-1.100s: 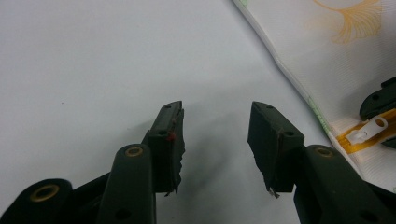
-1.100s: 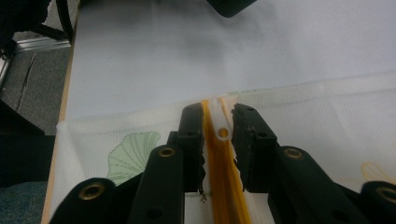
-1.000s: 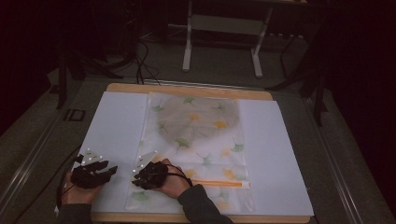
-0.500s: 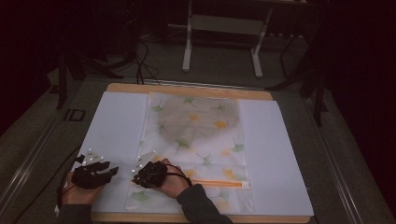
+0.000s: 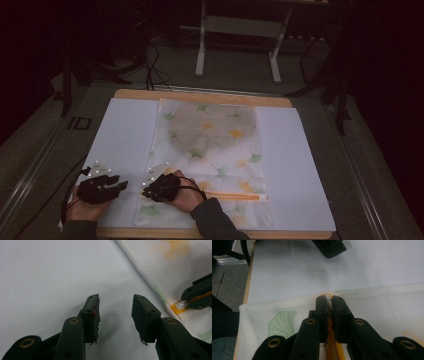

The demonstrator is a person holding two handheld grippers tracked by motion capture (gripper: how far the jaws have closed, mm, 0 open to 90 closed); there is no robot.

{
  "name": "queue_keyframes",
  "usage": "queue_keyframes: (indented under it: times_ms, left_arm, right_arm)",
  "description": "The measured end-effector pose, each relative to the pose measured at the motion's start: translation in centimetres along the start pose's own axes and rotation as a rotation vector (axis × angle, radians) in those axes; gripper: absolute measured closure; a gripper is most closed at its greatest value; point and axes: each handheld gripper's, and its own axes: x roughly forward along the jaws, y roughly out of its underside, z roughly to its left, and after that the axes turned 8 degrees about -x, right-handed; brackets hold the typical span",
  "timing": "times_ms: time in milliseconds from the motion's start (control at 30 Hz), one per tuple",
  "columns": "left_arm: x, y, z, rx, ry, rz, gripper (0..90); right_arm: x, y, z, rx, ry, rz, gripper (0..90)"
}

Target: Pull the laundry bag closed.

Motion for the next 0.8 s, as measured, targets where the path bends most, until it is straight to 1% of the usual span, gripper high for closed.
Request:
queue_keyframes:
  times_ms: [233,333,400,567,700,767,800]
  left_arm:
    - [-0.3,0.1,-0.3,0.002,0.015,0.008,57.8]
    - [-0.3,0.2,-0.4,-0.001,0.036,0.009,57.9]
    - [-0.3,0.2,-0.5,-0.006,0.067,0.019,58.1]
    - [-0.3,0.5,-0.9,-0.022,0.123,0.034,58.4]
    - [-0.4,0.7,-1.2,-0.032,0.186,0.045,61.3]
    - [-0.4,0.7,-1.3,-0.035,0.209,0.047,61.4]
    - [-0.4,0.7,-1.4,-0.037,0.227,0.049,61.4]
  right_arm:
    - [-0.1,0.0,0.0,-0.001,0.002,-0.003,84.0]
    - [-0.1,0.1,0.0,0.003,0.005,-0.004,84.1]
    - [-0.1,0.1,0.0,0.002,0.003,-0.008,84.1]
    - [-0.3,0.2,0.1,0.004,0.009,-0.012,84.1]
    - [-0.3,0.2,0.1,0.0,0.009,-0.014,84.1]
    - [-0.3,0.1,0.1,0.001,0.009,-0.014,84.1]
    - [-0.3,0.1,0.1,0.001,0.01,-0.015,84.1]
